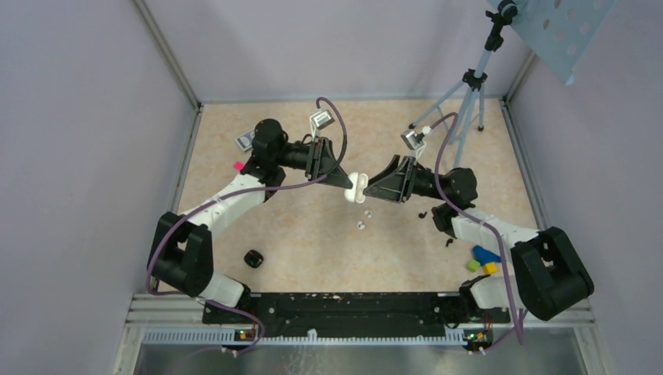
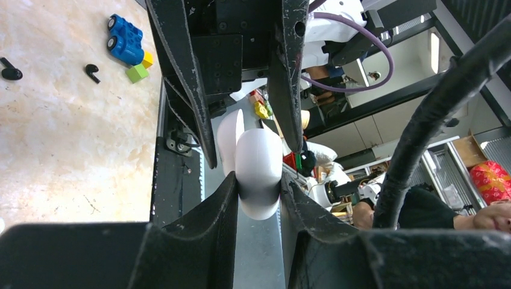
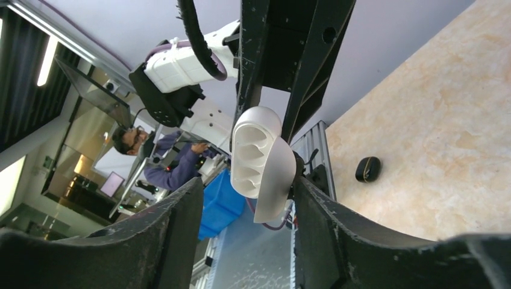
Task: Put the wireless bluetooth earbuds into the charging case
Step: Pass from the left arm to the right
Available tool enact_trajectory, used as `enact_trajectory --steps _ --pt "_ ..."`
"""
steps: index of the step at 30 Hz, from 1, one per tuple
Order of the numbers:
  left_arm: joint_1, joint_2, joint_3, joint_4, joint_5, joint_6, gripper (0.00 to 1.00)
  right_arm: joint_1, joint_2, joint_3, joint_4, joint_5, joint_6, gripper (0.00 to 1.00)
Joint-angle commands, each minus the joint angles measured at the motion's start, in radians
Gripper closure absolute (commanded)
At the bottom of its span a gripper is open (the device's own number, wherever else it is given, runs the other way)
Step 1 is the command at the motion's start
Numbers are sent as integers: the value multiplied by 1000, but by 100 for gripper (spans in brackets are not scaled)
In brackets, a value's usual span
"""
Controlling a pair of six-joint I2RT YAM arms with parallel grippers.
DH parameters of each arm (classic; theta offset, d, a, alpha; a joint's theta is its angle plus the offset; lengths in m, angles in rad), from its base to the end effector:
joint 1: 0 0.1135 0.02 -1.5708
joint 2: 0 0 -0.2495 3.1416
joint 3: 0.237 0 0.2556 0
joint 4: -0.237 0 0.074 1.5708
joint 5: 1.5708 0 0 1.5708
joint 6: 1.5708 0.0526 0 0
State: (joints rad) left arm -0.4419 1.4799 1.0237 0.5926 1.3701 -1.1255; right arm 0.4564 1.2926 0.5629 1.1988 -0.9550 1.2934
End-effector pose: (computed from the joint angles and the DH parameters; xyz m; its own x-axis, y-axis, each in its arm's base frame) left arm 0.2767 -0.1880 0.3179 -0.8160 0.1870 -0.5470 0.5256 -0.1537 -0.8367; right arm 0.2233 0.1574 0.2797 -0.7623 0.2446 -0.5992 -0.6390 -0.1375 0.7568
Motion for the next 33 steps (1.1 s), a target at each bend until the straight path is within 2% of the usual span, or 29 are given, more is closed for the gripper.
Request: enact_trajectory --steps 1,9,17,25,33 --pt "-1 -27 -1 70 -3 -11 100 10 27 32 191 -4 63 46" --pt "-1 -29 0 80 -10 -23 100 12 67 32 253 7 95 52" --pt "-1 -56 0 84 -15 -29 100 12 101 33 271 12 96 53" --pt "-3 -69 3 80 -20 -34 100 12 149 29 398 13 180 66" --pt "-8 -76 -3 70 -24 -24 100 12 151 29 418 12 194 73"
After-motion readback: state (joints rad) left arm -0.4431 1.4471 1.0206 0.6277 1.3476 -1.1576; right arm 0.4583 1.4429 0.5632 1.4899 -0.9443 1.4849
